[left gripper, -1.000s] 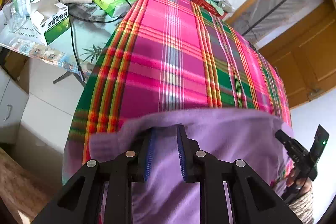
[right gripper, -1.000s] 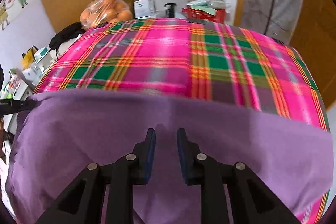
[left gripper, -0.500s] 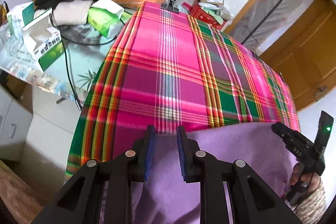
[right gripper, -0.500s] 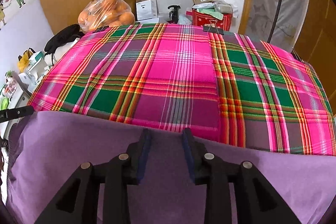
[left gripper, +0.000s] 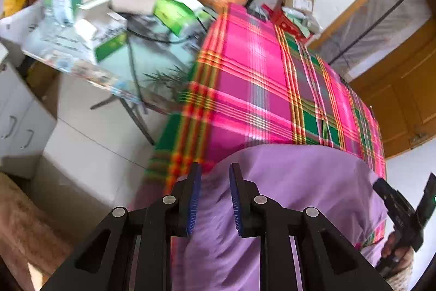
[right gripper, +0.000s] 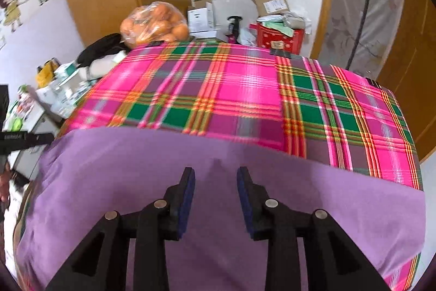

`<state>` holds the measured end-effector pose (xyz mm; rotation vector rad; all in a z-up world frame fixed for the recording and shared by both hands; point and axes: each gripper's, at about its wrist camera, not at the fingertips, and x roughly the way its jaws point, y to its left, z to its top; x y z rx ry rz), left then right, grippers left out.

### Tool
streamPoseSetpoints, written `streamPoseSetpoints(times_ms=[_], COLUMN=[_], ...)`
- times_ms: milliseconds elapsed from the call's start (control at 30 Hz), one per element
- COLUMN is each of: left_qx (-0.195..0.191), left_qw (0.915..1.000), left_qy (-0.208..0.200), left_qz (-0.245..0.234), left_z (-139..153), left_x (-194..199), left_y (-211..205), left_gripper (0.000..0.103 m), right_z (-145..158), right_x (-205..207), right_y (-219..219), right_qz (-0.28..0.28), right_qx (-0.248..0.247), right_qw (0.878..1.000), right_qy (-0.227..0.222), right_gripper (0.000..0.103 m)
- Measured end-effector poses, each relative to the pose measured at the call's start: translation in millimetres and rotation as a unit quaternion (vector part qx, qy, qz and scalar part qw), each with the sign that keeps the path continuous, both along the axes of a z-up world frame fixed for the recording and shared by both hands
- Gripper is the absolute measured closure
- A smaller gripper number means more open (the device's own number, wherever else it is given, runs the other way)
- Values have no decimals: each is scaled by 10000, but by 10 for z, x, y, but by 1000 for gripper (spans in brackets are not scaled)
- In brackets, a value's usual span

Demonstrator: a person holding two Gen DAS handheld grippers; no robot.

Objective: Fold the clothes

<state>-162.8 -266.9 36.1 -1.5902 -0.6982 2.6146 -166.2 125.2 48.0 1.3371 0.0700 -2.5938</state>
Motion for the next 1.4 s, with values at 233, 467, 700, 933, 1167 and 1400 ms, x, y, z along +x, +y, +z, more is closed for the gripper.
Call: streamPoseSetpoints(times_ms=[233,467,700,933,1167,1400], left_qx=[-242,-343,-562,-559,360,993], left_qw=[9995,9968,9951,9963,9963,9947], left_qy=[124,81,-146,252,-215,-121], left_qz=[-186,-720,-802,-608,-753,-218], left_z=[161,41,-160,-35,-270,-313], left_x=[618,1374,2025,2654,2888,2950], left_y=[55,376,434,437,507,372], left_gripper=[81,81,81,81,79,60], right_z=[162,-184,-461,-366,-332,-467], right_x=[676,1445,1988,2482,2860,3023], right_y=[-310,-596,-844,-931,-892,-1158], right_qz=[689,1096,1228,1483,1715,2186], right_qx=[-194,-202,-55,102,-328,-379], right_qw=[9974,9928,9909,9887,9846,9751], right_qy=[-83,-440,-548,-175,36,-12], right_gripper=[71,71,68,67,66,61])
